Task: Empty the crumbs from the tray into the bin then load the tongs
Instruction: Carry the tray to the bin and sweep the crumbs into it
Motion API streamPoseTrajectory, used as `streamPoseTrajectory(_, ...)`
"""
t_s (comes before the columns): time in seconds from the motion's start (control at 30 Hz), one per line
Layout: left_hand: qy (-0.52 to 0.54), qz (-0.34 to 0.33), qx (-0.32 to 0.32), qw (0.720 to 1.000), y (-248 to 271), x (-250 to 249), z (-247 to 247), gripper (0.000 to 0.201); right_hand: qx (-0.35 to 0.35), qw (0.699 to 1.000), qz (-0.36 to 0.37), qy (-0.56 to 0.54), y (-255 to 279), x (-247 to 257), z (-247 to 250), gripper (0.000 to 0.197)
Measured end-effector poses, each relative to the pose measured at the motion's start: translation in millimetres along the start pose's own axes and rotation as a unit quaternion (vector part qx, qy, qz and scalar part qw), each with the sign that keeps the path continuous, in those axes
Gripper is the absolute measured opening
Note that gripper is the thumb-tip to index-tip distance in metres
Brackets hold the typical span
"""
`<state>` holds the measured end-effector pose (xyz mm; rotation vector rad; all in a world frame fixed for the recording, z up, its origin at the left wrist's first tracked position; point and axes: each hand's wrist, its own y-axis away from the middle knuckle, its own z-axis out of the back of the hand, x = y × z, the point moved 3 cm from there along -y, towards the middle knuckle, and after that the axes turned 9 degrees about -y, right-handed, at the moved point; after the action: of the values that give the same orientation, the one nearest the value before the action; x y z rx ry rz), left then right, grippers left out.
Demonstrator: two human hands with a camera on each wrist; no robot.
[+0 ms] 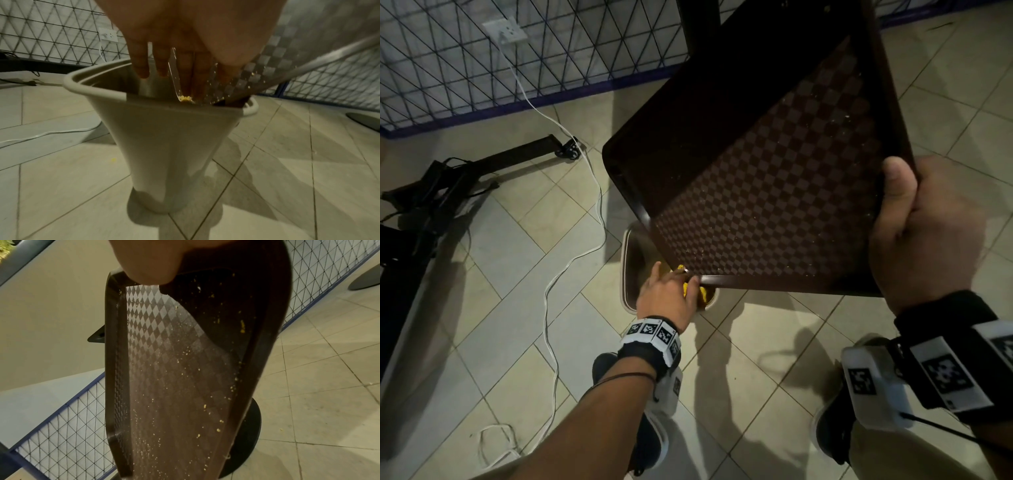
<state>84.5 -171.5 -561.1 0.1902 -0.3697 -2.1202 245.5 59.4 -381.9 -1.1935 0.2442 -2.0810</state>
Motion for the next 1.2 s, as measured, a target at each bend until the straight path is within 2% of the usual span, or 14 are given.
streamPoseTrajectory(0.1,-0.008,0.007,-0.049,0.999,-5,5,7,0.047,-0.001,1.0,0.003,-0.005,0,-1,0,0.04)
streamPoseTrajectory(0.13,-0.012,0.002,-0.039,0.999,-7,5,5,0.05,-0.001,1.0,0.006,-0.008,1,-1,0,0.04)
streamPoseTrajectory(0.27,-0.044,-0.036,0.083,0.995,-8,3,-12,0.062,-0.005,1.0,0.011,-0.02,1,-2,1,0.039)
streamPoseTrajectory(0.33,-0.06,-0.053,0.099,0.992,-5,2,-16,0.061,-0.007,1.0,0.011,-0.023,1,-2,0,0.038)
streamPoseTrajectory(0.47,-0.084,-0.038,0.06,0.994,2,6,-9,0.051,-0.011,1.0,0.002,-0.029,0,-5,2,0.04)
streamPoseTrajectory(0.57,-0.061,-0.026,0.022,0.998,0,9,-3,0.055,-0.015,0.999,0.007,-0.033,1,-5,4,0.041)
streamPoseTrajectory(0.67,-0.052,-0.037,0.059,0.996,-4,4,-6,0.061,-0.01,1.0,0.011,-0.016,1,-4,4,0.041)
streamPoseTrajectory(0.77,-0.086,-0.054,0.102,0.99,-3,-4,-8,0.059,-0.001,1.0,0.011,-0.012,2,-4,2,0.042)
streamPoseTrajectory(0.87,-0.128,-0.043,0.045,0.99,-1,-3,-1,0.052,0.001,1.0,0.01,-0.017,1,-4,3,0.041)
streamPoseTrajectory(0.97,-0.101,-0.033,-0.008,0.994,-5,6,2,0.057,-0.005,1.0,0.005,-0.014,0,-4,5,0.041)
streamPoseTrajectory(1.03,-0.096,-0.033,0.02,0.995,-7,9,-2,0.064,-0.007,1.0,0.004,-0.015,-1,-4,5,0.041)
streamPoseTrajectory(1.13,-0.132,-0.048,0.066,0.988,-4,6,-8,0.056,-0.001,1.0,0.004,-0.014,0,-5,4,0.041)
streamPoseTrajectory(1.2,-0.141,-0.045,0.066,0.987,0,5,-7,0.052,0.0,1.0,-0.002,-0.017,-1,-7,5,0.041)
